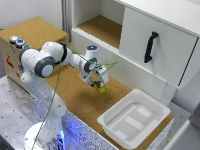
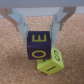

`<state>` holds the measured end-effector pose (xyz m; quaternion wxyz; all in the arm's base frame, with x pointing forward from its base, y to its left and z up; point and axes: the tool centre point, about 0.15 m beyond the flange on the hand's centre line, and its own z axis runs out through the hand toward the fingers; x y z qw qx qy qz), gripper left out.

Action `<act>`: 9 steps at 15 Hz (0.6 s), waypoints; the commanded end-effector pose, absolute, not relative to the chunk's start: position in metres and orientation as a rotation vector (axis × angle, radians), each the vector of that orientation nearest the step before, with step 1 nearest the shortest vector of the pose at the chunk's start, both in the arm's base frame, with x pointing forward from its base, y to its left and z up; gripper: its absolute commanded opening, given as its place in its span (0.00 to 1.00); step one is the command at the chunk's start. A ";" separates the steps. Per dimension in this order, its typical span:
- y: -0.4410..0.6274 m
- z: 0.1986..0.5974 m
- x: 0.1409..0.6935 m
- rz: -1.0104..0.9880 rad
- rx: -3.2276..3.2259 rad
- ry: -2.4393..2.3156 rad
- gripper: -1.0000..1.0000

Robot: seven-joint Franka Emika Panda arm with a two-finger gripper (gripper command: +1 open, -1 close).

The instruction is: Put the grasped purple block on top of the yellow block

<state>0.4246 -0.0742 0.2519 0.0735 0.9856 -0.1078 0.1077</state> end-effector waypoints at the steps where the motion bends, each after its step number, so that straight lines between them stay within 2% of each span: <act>1: -0.098 0.267 0.427 0.282 2.991 -0.325 0.00; 9: -0.109 0.268 0.409 0.253 2.989 -0.380 0.00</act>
